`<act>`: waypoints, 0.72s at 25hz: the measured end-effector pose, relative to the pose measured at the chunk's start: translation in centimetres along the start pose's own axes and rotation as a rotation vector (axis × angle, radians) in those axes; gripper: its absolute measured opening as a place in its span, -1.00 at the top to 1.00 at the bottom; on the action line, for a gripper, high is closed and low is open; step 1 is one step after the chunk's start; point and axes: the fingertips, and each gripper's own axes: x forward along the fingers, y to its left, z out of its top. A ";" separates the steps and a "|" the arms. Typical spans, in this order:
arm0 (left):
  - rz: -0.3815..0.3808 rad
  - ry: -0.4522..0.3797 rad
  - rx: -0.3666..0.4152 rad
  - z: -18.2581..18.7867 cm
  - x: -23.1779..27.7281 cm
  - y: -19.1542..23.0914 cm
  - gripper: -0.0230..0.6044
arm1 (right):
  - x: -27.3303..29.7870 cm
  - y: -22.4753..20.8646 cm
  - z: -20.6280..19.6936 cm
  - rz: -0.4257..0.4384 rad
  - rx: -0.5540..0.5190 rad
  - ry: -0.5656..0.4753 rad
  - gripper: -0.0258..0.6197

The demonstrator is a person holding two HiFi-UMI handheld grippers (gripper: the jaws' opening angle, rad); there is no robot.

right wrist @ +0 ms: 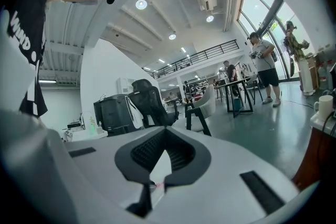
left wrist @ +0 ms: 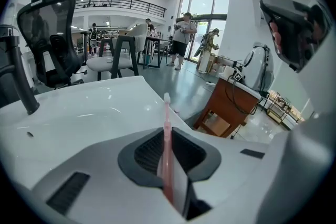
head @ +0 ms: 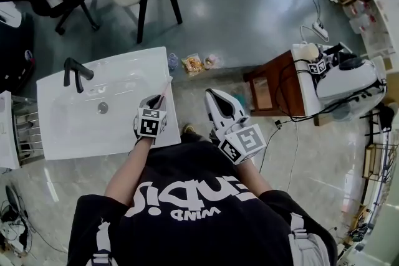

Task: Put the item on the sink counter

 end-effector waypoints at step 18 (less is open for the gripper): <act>-0.026 -0.003 -0.018 0.0 -0.2 -0.6 0.54 | 0.3 -0.1 -0.1 0.018 0.011 0.005 0.86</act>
